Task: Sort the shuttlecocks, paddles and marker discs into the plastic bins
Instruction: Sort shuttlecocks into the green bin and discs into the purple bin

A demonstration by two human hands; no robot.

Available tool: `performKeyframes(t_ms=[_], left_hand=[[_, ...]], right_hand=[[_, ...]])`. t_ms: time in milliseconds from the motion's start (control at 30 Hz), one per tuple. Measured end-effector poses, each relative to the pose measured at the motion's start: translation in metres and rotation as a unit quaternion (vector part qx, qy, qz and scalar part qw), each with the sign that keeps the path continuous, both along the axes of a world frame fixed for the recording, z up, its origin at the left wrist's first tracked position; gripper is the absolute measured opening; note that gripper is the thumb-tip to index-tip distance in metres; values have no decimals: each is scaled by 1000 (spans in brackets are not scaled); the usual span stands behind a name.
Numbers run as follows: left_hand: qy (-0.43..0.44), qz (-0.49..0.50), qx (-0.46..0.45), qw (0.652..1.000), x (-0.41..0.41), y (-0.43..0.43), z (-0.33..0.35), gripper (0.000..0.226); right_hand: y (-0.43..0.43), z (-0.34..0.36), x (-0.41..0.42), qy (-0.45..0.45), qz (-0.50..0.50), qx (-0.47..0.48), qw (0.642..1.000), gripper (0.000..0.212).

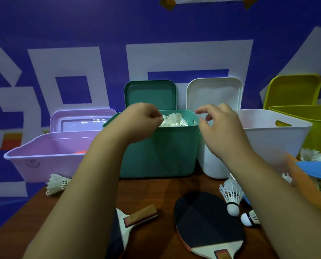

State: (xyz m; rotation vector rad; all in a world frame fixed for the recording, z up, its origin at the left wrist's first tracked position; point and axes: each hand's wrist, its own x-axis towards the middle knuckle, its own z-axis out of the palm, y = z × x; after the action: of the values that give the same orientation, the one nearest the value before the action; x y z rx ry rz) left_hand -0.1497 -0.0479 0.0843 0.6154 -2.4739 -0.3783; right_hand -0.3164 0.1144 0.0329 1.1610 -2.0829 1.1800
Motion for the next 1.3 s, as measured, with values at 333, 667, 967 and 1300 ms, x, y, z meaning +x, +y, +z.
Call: performKeyframes(t_ms=[333, 667, 967, 1300], left_hand=[[-122, -155, -10, 980, -36, 66, -22, 15], [-221, -212, 39, 951, -85, 121, -104, 69], [-183, -209, 46, 960, -89, 108, -112, 21], [-174, -213, 45, 960, -75, 77, -74, 22]], right_hand=[[85, -42, -14, -92, -43, -5, 995, 22], [132, -75, -25, -97, -109, 95, 985, 20], [146, -80, -10, -123, -122, 276, 946, 32], [144, -80, -4, -148, 60, 259, 953, 43]])
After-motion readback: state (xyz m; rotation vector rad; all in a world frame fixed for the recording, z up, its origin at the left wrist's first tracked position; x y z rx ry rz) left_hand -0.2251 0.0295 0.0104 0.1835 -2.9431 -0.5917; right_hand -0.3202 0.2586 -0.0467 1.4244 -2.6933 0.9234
